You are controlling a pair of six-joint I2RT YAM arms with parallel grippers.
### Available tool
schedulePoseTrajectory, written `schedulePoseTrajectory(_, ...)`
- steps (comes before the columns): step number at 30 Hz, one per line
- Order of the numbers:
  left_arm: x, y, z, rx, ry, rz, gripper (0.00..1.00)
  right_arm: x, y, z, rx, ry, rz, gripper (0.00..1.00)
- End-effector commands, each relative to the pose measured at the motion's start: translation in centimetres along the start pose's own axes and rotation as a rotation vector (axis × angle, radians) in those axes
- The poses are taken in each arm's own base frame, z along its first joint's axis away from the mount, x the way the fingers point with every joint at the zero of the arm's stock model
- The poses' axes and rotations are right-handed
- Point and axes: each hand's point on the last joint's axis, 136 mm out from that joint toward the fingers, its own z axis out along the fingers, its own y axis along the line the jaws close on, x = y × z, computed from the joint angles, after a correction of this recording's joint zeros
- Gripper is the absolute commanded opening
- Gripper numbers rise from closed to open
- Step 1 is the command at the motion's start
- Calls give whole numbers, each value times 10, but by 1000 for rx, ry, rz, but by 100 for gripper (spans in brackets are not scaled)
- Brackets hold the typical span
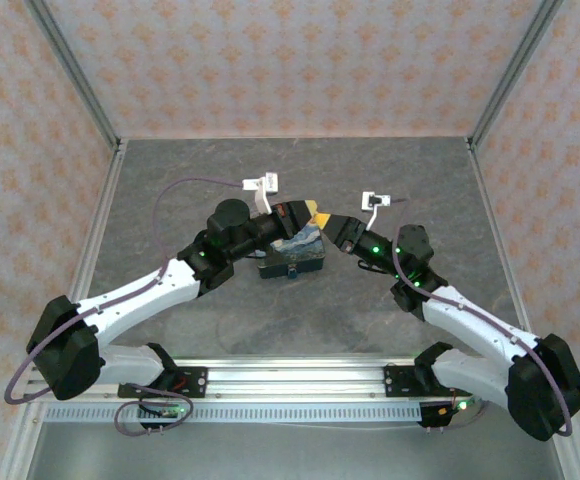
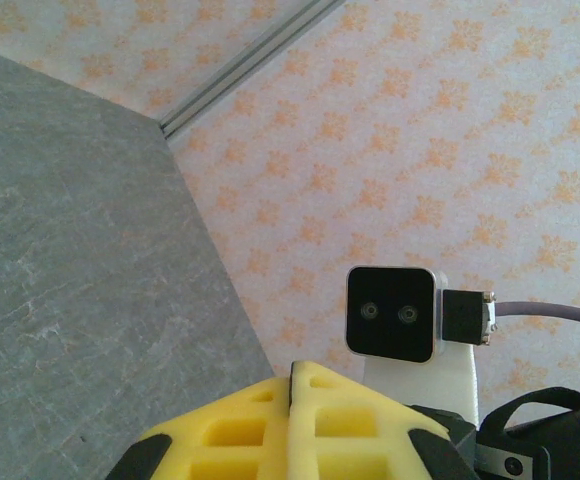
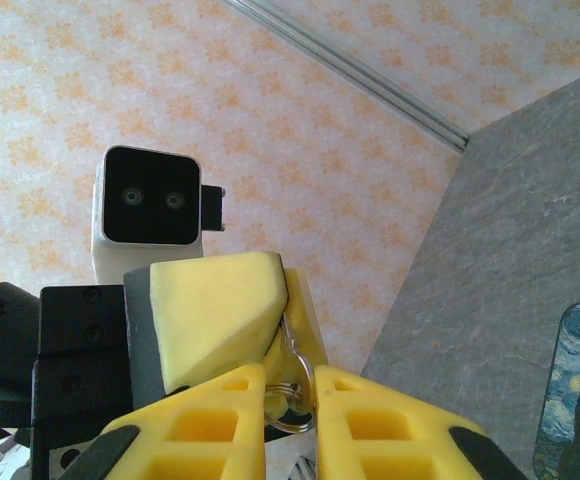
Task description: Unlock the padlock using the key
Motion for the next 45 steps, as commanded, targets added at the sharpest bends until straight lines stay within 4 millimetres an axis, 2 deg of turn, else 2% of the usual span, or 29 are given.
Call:
schedulePoseTrajectory(1, 2, -10, 2, 44, 0, 8, 0, -10, 28, 3, -84, -20, -37, 18)
schedulePoseTrajectory(9, 2, -8, 1, 30, 0, 14, 0, -13, 33, 0, -88, -32, -45, 30)
schedulePoseTrajectory(15, 2, -8, 1, 30, 0, 15, 0, -12, 32, 1, -88, -26, -43, 30)
schedulePoseTrajectory(20, 1, -8, 0, 29, -2, 15, 0, -11, 30, 2, -85, -22, -38, 25)
schedulePoseTrajectory(30, -1, -6, -3, 13, -16, 18, 0, -8, 24, -1, -55, -14, -39, 6)
schedulePoseTrajectory(45, -3, 0, -12, -28, -32, 40, 1, -8, 16, -15, 31, -40, -91, 0)
